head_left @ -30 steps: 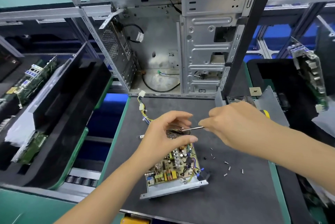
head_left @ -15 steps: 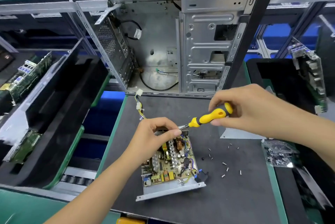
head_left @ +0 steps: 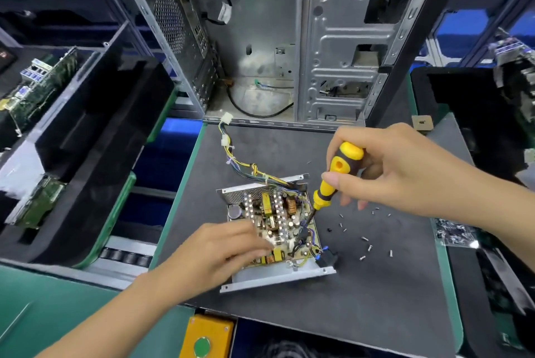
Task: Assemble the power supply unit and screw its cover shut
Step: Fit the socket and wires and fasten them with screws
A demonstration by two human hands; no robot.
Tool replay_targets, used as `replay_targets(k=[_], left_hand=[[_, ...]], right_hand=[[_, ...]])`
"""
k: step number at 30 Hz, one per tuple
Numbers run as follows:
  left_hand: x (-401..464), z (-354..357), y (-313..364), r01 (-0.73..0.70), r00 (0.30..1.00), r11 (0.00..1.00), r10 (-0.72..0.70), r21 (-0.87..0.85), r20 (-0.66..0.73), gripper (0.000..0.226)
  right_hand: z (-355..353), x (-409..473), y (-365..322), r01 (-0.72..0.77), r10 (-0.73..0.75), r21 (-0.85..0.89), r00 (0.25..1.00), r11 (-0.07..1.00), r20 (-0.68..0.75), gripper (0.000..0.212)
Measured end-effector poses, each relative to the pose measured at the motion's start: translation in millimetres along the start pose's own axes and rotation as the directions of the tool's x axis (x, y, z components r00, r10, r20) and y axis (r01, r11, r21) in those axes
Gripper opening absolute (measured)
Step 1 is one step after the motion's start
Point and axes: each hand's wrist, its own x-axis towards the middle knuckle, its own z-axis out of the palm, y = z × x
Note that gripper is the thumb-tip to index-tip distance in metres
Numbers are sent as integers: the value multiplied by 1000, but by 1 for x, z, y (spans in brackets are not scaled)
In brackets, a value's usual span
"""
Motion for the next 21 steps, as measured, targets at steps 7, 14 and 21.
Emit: replay_targets(k=[7,14,21], left_hand=[[-21,17,-27,-384,921,752,275,535,275,55],[-17,27,-48,-476,875,635,273,609,399,75],[-17,31,-49,-532,843,610,320,587,432,64]], right_hand=[[19,0,12,-28,32,-49,997,998,74,22],[28,0,26,-66,66,-9,997,998,50,20],[32,-9,37,-117,116,77,993,990,7,16]])
